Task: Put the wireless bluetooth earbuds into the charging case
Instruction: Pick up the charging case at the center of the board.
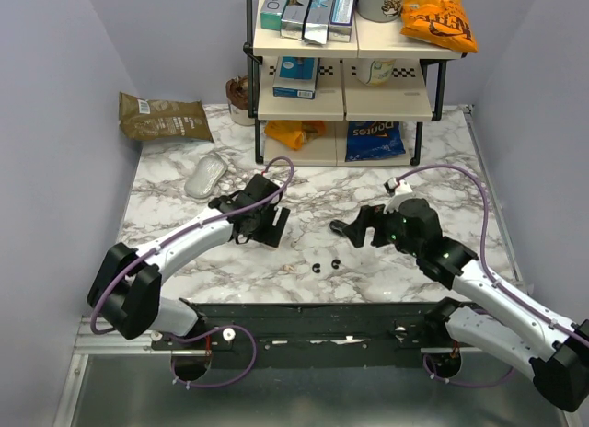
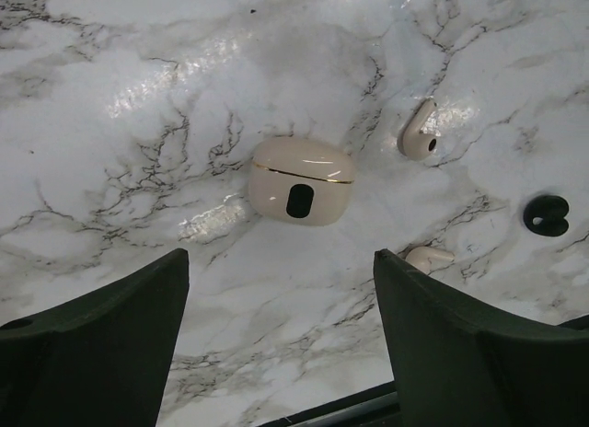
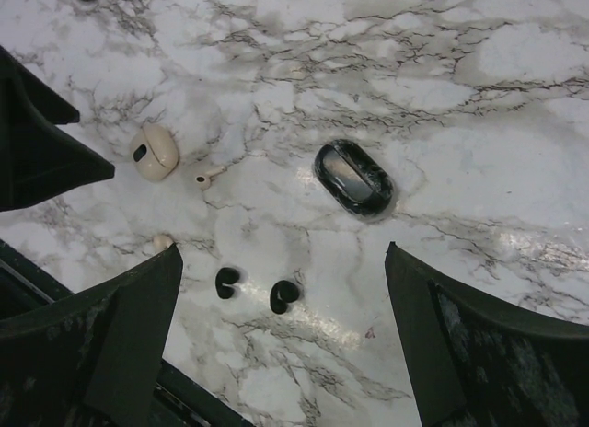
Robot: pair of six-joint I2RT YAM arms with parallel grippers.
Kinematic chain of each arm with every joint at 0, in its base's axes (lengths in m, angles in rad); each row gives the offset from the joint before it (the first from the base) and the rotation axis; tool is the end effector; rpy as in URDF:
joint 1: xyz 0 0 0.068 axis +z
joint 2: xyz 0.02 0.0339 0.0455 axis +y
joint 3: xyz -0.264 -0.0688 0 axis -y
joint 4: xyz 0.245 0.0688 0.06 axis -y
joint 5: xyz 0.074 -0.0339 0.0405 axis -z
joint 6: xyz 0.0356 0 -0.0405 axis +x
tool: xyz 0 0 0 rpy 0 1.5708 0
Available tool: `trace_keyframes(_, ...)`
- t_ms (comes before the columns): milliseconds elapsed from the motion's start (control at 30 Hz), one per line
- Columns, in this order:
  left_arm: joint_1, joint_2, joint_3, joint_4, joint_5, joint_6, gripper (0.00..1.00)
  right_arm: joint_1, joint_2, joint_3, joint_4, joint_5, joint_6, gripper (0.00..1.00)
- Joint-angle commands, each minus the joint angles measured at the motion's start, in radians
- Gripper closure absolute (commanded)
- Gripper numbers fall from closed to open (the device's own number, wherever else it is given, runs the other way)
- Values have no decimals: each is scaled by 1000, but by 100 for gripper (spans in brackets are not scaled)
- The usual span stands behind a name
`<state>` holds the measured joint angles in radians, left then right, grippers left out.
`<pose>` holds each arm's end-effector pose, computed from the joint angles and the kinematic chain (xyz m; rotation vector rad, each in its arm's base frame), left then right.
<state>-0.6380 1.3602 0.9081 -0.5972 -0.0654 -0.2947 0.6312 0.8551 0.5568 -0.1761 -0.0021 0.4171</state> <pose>0.2150 -0.1565 0.2236 0.4277 2.6021 -0.2393 0.1583 0.1158 0.2480 -0.2267 2.0973 0.6466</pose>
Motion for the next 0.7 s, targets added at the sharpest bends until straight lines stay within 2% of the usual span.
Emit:
trace_keyframes(0, -15, 53, 23, 17, 58, 66, 16, 2, -21, 35, -16, -73, -14, 0)
trace_keyframes(367, -26, 148, 52, 40, 56, 108, 18, 4, -60, 12, -26, -82, -17, 0)
trace_keyframes(667, -29, 243, 87, 53, 38, 120, 24, 2, -74, 23, -34, -90, -18, 0)
